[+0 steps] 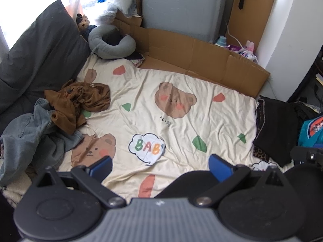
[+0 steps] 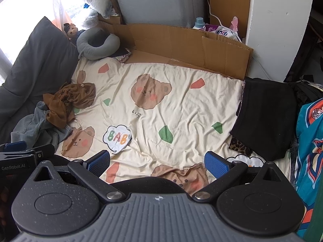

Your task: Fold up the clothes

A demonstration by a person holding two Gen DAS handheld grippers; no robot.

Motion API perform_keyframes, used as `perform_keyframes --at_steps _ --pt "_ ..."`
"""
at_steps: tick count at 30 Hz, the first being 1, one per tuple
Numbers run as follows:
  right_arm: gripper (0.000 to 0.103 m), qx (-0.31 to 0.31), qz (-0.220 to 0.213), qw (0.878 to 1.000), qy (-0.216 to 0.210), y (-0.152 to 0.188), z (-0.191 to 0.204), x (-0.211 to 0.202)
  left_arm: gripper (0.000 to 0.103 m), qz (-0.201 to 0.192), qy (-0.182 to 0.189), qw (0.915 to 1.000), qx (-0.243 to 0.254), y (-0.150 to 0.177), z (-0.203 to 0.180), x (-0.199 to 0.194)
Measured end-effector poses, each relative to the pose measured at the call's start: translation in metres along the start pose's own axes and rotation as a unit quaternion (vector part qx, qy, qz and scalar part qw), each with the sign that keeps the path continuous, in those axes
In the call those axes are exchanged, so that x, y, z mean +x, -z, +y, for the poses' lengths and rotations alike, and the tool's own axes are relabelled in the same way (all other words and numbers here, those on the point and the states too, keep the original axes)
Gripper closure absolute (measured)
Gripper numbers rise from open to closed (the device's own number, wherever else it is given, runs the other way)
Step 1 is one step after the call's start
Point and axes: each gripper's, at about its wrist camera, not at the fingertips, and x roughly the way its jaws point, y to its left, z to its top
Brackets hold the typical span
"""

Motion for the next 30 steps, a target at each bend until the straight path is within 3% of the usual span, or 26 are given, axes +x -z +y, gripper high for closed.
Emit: perform_keyframes --at_steps 30 --pt "0.001 -0.011 -0.007 1.000 0.016 -0.0003 0.0038 -0.0022 0.001 0.006 0.011 0.9999 -0.010 -0.0008 0.0016 0.0009"
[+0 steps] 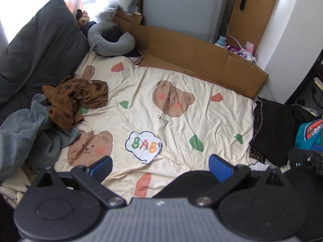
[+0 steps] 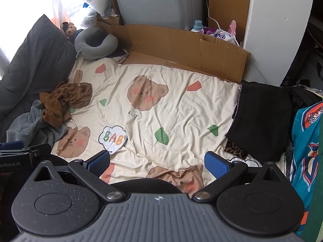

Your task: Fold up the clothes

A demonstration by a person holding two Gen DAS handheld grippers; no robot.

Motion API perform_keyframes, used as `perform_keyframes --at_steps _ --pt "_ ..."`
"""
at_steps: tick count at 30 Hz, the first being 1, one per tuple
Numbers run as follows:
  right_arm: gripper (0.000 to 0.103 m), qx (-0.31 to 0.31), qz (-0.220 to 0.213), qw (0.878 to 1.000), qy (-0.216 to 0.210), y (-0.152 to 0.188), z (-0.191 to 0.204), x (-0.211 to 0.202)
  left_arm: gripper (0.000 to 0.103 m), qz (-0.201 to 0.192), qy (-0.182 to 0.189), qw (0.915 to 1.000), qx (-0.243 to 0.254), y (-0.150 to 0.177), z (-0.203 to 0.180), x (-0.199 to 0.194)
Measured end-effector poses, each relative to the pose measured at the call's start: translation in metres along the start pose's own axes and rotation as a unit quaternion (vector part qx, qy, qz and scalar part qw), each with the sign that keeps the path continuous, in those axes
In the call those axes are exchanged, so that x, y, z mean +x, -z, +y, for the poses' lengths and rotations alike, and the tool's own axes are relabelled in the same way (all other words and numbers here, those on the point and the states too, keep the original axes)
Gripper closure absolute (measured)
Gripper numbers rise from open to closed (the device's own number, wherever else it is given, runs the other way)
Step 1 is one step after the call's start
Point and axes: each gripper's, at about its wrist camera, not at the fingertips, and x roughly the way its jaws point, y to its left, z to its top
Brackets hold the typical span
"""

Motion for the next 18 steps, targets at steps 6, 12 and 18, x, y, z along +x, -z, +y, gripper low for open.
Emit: perform_keyframes --at_steps 6,12,18 --pt "0.001 -0.002 -0.002 1.000 0.001 0.0013 0.0008 -0.0003 0.001 -0.001 0.000 1.0000 0.000 0.0003 0.0019 0.0000" --pt "0.001 -0.002 -0.001 1.000 0.002 0.0006 0.0016 -0.0003 0.001 0.000 0.001 1.0000 -0.002 0.0016 0.0025 0.0002" --pt "0.001 0.002 -0.001 1.000 0.001 -0.0007 -0.0005 0.0005 0.001 0.001 0.001 1.0000 -0.003 0.0020 0.0052 -0.0004"
